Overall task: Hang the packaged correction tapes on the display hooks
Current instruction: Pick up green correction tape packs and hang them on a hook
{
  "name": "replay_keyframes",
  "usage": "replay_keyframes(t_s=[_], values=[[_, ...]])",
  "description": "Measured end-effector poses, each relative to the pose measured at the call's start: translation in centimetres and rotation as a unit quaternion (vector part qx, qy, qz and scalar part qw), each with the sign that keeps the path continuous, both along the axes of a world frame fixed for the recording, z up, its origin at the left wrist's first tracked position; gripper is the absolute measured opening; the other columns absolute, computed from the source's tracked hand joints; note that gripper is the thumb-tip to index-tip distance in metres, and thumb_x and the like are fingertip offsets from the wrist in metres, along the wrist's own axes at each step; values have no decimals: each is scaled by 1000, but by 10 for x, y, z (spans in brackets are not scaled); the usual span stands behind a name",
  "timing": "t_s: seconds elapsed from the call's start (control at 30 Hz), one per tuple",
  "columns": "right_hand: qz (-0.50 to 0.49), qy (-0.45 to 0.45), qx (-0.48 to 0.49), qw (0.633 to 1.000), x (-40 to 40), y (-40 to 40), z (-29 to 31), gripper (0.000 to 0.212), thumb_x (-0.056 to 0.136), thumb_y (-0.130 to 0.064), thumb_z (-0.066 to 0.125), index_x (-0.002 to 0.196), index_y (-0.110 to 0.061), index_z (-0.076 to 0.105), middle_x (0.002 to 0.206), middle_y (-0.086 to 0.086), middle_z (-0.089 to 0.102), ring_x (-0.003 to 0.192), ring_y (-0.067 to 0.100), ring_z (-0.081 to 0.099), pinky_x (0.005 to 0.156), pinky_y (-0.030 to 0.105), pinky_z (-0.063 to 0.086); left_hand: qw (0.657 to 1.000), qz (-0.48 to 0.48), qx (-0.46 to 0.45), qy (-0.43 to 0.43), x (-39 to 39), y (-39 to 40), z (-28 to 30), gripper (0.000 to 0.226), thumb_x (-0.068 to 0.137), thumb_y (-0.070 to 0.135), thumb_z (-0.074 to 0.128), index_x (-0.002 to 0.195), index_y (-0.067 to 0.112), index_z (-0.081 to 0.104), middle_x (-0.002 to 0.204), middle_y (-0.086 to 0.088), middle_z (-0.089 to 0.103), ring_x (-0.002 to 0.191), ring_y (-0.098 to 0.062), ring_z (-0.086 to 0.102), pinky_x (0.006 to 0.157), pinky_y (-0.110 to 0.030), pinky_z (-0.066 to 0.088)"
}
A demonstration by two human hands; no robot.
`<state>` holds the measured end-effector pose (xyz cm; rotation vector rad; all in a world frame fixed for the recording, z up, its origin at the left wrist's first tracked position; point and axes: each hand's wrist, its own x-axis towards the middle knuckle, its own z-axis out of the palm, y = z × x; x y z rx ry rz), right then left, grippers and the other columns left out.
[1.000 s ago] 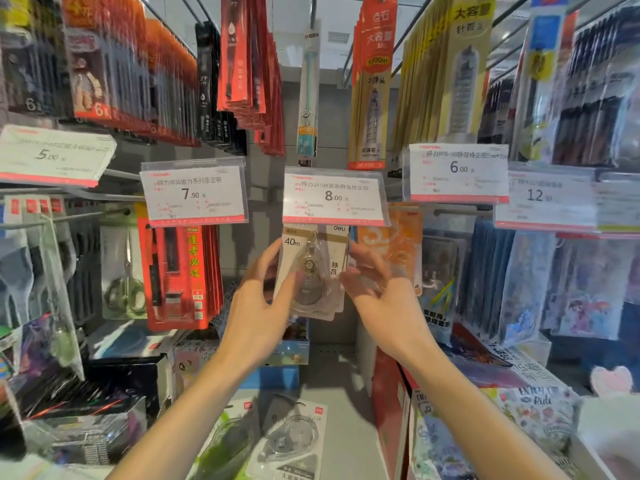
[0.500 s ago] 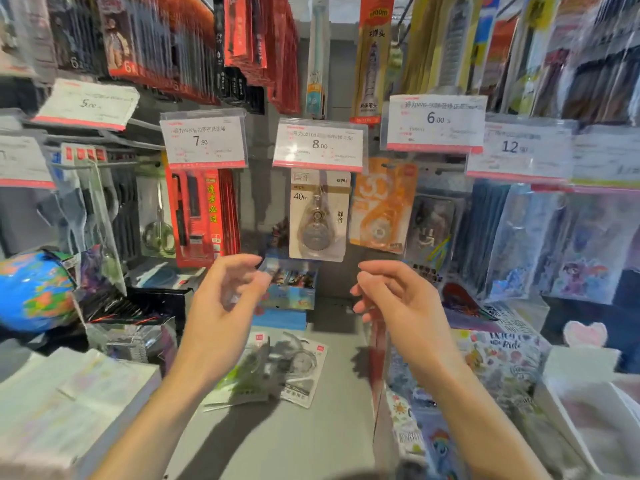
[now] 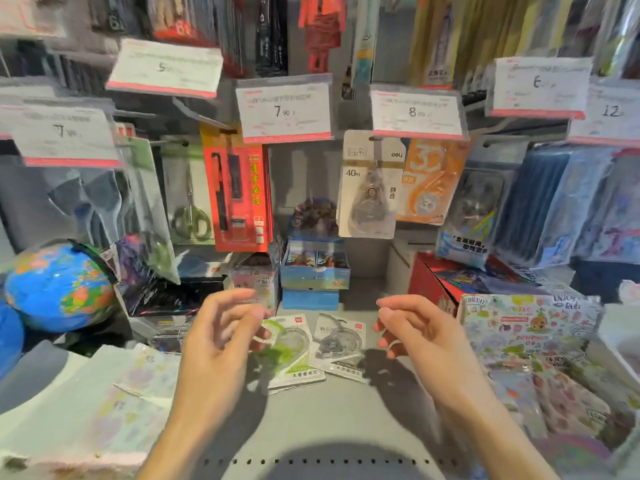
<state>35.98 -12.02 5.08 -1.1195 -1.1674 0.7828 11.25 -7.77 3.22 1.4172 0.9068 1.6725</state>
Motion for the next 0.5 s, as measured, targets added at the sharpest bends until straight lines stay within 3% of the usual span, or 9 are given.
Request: replay_keyframes(t_s=[0.17, 0.33, 0.5], values=[[-39, 1, -46, 998, -53, 5, -23, 9, 98, -6, 66, 104, -7, 73, 76, 10, 76, 61, 11, 67, 54, 19, 53, 998, -45, -33, -11, -58, 8, -6, 23, 80, 36, 68, 102, 28, 70, 89, -5, 77, 70, -13, 72, 57, -16, 56], [-63, -5, -67, 996, -88, 11, -40, 12, 98, 0, 64, 100, -7, 73, 71, 1, 77, 58, 5, 68, 54, 15, 53, 996, -75, -56, 6, -99, 24, -17, 20, 83, 26, 68, 103, 23, 69, 85, -10, 74, 67, -18, 69, 62, -31, 59], [-73, -63, -86, 992, -94, 24, -52, 16, 98, -4, 65, 96, -17, 75, 72, -2, 77, 61, 5, 68, 58, 18, 55, 990, -107, -83, 35, -116, 34, -31, 19, 93, 5, 69, 105, 19, 68, 78, -3, 73, 68, -17, 69, 59, -17, 54]])
